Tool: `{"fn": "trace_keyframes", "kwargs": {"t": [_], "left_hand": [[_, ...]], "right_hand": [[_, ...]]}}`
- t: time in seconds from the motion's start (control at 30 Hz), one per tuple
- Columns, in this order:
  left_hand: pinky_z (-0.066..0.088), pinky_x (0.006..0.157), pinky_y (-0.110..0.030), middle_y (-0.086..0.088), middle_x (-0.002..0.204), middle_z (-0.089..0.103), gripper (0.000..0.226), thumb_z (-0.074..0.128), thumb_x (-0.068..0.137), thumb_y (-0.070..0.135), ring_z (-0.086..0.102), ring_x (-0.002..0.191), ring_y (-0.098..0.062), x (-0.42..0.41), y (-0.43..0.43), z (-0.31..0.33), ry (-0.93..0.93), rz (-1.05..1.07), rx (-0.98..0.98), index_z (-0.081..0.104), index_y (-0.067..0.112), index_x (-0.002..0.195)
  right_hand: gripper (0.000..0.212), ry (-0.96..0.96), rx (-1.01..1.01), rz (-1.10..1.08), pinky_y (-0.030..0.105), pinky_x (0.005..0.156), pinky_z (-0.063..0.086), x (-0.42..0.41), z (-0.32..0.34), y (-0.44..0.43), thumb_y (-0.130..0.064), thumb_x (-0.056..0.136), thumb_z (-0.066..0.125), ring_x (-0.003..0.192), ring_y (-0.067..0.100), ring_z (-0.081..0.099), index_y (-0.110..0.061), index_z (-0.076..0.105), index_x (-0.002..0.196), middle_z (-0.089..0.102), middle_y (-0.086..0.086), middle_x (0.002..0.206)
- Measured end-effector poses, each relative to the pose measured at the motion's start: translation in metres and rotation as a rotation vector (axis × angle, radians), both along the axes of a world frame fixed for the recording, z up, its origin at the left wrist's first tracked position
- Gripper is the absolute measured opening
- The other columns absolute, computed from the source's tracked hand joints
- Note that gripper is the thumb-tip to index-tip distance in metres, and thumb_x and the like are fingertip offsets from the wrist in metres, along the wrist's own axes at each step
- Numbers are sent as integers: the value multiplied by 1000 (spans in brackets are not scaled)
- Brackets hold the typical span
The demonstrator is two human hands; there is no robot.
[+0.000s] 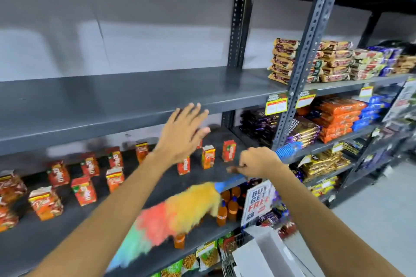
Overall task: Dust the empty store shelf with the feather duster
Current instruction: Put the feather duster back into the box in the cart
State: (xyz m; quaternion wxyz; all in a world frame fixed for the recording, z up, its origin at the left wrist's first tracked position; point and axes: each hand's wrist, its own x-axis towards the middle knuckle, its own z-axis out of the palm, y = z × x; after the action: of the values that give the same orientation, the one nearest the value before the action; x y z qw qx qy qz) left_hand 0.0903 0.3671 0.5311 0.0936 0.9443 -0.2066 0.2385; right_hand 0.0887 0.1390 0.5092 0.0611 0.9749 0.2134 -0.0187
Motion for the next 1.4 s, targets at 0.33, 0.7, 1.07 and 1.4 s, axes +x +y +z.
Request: {"fn": "trace_keyframes", "kwargs": {"t": [0.33, 0.7, 1.07, 1.4], "left_hand": [[11, 118, -35, -6, 156, 20, 55, 27, 96, 47, 12, 146, -20, -7, -122, -129, 265, -334, 67, 24, 21, 144], [4, 118, -34, -3, 157, 18, 58, 22, 95, 50, 8, 146, -16, -29, -231, -217, 552, -535, 135, 21, 22, 145], [2, 119, -32, 5, 157, 16, 53, 21, 96, 47, 1, 145, -8, -72, -271, -342, 962, -533, 163, 19, 27, 145], [9, 121, -37, 9, 157, 7, 77, 1, 80, 70, -1, 145, -7, -94, -247, -504, 1180, -453, 178, 20, 32, 145]], "right_hand": [[68, 261, -120, -655, 31, 86, 48, -89, -43, -174, -79, 70, 48, 97, 21, 66, -16, 75, 77, 73, 3, 91], [51, 365, -71, -1124, 29, 82, 46, -165, -154, -227, -54, 84, 55, 106, 26, 61, -12, 59, 112, 65, 8, 115], [36, 547, 122, -1401, 30, 86, 48, -169, -317, -244, -37, 91, 53, 109, 25, 61, -11, 61, 115, 66, 8, 117], [56, 853, 257, -1127, 39, 94, 46, -186, -497, -269, -19, 92, 46, 116, 30, 55, -35, 29, 143, 55, 16, 129]]}}
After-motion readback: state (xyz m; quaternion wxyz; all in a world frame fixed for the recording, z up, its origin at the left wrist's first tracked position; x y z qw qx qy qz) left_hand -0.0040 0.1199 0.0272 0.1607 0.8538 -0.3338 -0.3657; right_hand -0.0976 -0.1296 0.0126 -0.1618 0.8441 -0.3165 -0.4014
